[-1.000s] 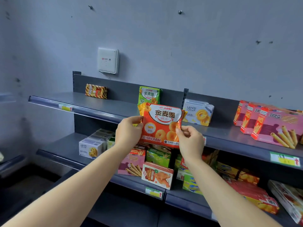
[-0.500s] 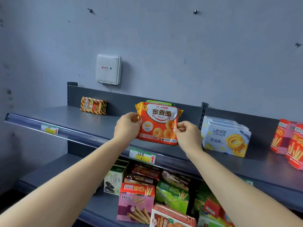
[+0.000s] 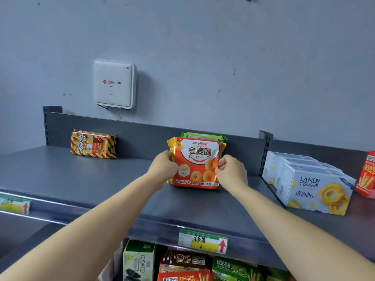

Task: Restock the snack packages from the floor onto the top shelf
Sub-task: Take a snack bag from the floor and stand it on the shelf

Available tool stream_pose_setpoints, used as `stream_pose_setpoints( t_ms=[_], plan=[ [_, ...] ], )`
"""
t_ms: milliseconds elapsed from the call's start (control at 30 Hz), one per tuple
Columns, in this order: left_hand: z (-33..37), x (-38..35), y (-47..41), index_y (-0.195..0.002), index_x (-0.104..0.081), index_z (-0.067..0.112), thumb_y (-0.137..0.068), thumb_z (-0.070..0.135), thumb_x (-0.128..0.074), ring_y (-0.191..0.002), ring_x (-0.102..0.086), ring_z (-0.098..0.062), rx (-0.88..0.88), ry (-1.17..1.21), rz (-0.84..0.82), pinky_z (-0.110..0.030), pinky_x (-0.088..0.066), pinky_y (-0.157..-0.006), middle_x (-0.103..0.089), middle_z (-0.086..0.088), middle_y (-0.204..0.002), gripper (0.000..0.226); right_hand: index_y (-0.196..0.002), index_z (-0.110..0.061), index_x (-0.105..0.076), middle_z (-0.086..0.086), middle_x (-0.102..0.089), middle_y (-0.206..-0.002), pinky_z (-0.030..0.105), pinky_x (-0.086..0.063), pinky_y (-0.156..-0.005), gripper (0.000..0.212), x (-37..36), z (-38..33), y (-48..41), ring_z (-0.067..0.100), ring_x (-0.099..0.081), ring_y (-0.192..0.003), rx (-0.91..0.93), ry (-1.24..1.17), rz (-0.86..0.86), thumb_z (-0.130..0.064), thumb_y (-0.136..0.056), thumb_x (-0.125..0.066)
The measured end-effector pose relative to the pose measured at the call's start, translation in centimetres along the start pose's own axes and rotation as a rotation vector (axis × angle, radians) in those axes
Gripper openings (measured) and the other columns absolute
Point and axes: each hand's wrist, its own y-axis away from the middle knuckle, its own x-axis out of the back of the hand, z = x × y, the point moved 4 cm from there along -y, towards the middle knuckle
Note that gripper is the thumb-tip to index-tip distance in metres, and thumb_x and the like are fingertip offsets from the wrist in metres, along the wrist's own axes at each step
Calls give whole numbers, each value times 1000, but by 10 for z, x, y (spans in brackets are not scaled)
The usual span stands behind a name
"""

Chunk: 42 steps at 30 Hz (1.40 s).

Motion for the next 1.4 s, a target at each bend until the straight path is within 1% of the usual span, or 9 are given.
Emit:
stream_pose_setpoints(
  t_ms=[200,467,633,800,933,1000,1133,1300,1400],
  plan=[
    [-4,-3,-39,-112,-61,20,-86,11,-60,-97,-65,-17,-59,-84,-147,-33,-54,-82,-70,3,-107,28,-89,-14,-54,-2,-60,-86,20,-36,-50,5,-16,-5,-14,16,-56,-76,-63,68,50,-10,-92,-56],
    [-9,-10,-59,-121,-56,19,-89,16,-60,-101,-62,-19,-111,-84,-239,-33,-52,-83,-66,3,-115,33,-96,-15,-48,2,-59,-92,22,-35,-51,7,-29,-7,-23,18,-54,-77,-175,99,50,-10,-94,-52],
    [-15,-12,-63,-124,-53,18,-84,26,-65,-105,-61,-22,-117,-94,-241,-38,-53,-87,-62,-1,-121,42,-117,-14,-51,4,-61,-114,26,-46,-69,26,-30,-4,-18,19,-59,-96,-203,31,-5,-17,-92,-59],
    [2,-2,-49,-126,-42,12,-85,25,-62,-127,-41,-31,-210,-294,-15,-51,-43,-101,-42,-10,-136,47,-135,-17,-46,5,-52,-135,33,-48,-91,47,-11,-2,2,22,-54,-117,-219,44,-33,-25,-92,-63],
    [38,-8,-20,-128,-44,12,-88,24,-57,-135,-30,-29,-423,-402,48,-50,-31,-105,-37,-8,-145,44,-133,-18,-49,3,-54,-133,34,-46,-97,43,27,8,22,21,-52,-120,-213,109,-9,-24,-92,-61],
    [59,-22,0,-136,-43,11,-90,27,-56,-136,-31,-29,-502,-440,-16,-48,-32,-106,-38,-9,-146,50,-131,-18,-51,2,-56,-130,34,-45,-97,41,53,15,35,21,-53,-118,-207,154,16,-26,-92,-60],
    [101,-65,51,-122,-57,3,-88,22,-55,-120,-47,-33,-672,-426,-120,-43,-44,-95,-53,-15,-129,39,-126,-18,-55,1,-60,-125,33,-45,-96,37,119,34,71,22,-54,-117,-183,305,93,-27,-91,-60],
    [143,-134,140,-117,-62,17,-90,24,-53,-120,-53,-31,-824,-431,-299,-41,-45,-96,-58,-8,-130,29,-114,-20,-62,2,-63,-119,40,-51,-88,26,219,75,146,26,-58,-111,-204,506,189,-28,-90,-60],
    [163,-178,207,-113,-62,15,-91,22,-51,-109,-58,-32,-894,-414,-395,-36,-48,-83,-63,-8,-121,25,-121,-20,-60,1,-62,-122,39,-50,-91,31,281,108,205,25,-56,-115,-277,601,228,-29,-91,-59]
  ],
)
